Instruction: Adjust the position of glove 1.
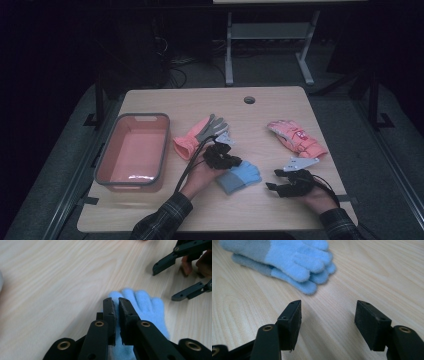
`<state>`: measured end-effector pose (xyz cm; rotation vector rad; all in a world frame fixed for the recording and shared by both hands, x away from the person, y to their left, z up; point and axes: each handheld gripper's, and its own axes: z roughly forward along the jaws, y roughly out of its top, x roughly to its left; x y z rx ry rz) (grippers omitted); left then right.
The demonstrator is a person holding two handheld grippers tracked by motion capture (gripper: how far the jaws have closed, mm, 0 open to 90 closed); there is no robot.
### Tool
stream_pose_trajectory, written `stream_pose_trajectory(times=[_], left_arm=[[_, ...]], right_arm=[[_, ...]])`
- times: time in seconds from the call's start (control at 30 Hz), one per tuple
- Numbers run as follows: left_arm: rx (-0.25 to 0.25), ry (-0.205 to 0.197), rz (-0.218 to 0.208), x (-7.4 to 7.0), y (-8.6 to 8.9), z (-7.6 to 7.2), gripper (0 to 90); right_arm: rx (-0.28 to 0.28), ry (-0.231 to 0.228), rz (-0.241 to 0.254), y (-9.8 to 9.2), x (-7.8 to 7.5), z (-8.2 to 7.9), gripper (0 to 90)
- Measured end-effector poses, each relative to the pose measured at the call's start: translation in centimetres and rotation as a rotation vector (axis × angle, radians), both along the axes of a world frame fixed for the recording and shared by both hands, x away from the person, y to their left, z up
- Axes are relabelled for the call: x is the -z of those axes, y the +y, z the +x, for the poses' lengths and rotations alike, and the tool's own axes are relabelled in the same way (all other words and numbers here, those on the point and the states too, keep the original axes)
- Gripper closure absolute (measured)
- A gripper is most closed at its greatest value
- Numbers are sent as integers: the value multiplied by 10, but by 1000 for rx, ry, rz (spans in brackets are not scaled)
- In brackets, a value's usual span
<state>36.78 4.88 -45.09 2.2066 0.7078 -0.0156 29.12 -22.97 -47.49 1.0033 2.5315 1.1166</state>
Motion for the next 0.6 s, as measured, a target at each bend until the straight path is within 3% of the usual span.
stream_pose_trajectory(times=[0.03,0.17,0.3,0.37,0.5,0.6], left_arm=[[-5,10,2,2,0,0,793],[12,45,-3,4,0,-2,437],[28,8,18,-4,-1,-13,249],[51,1,58,-5,-3,-20,174],[62,-17,85,-1,-6,-28,150],[69,-36,107,4,-11,-29,150]], right_arm=[[0,0,0,0,0,0,378],[-3,1,2,0,0,0,365],[-16,-12,7,-1,2,1,336],[-15,-14,11,-1,3,0,310],[-25,-56,-8,1,5,-1,256],[-23,-54,-9,2,6,-1,241]])
